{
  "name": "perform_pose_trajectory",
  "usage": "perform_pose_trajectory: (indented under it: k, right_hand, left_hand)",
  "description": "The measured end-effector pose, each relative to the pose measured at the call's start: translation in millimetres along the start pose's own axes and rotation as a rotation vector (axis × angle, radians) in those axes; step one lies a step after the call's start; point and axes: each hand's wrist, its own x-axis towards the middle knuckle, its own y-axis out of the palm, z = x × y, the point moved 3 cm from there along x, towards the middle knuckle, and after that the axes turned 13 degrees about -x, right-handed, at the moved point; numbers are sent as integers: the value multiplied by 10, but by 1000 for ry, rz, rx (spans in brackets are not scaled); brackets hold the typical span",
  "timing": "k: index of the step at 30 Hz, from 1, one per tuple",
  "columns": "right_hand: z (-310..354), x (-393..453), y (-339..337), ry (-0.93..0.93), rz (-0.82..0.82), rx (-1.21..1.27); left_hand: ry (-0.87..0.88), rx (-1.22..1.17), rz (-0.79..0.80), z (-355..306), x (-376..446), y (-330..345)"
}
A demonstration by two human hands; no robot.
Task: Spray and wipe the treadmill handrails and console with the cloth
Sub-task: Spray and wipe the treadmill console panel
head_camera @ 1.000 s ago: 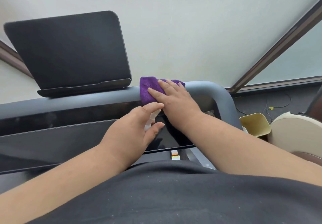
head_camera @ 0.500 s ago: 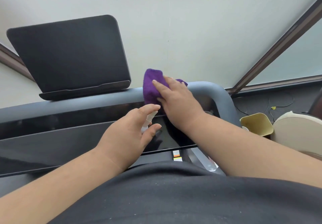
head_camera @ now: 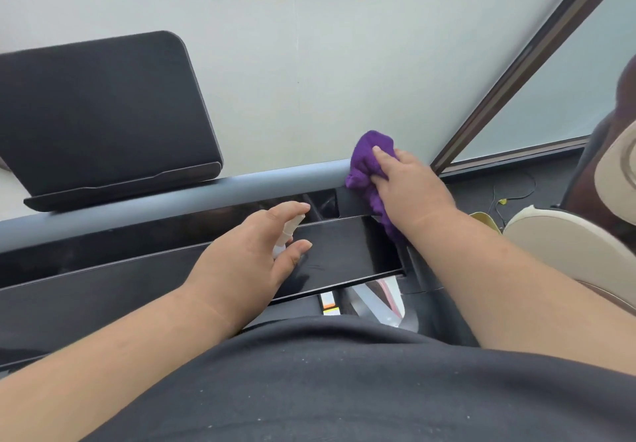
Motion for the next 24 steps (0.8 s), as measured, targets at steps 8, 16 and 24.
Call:
perform_pose_trajectory:
  k: [8, 16, 24]
  right_hand:
    - [-52, -271, 5, 129, 14, -15]
    - [24, -154, -15, 93, 66, -33]
    - [-370, -1714, 151, 247, 110, 106]
  left_hand:
    - [-7, -8, 23, 34, 61, 66]
    - [64, -5, 133, -225, 116, 324]
    - [78, -19, 222, -256, 194, 447]
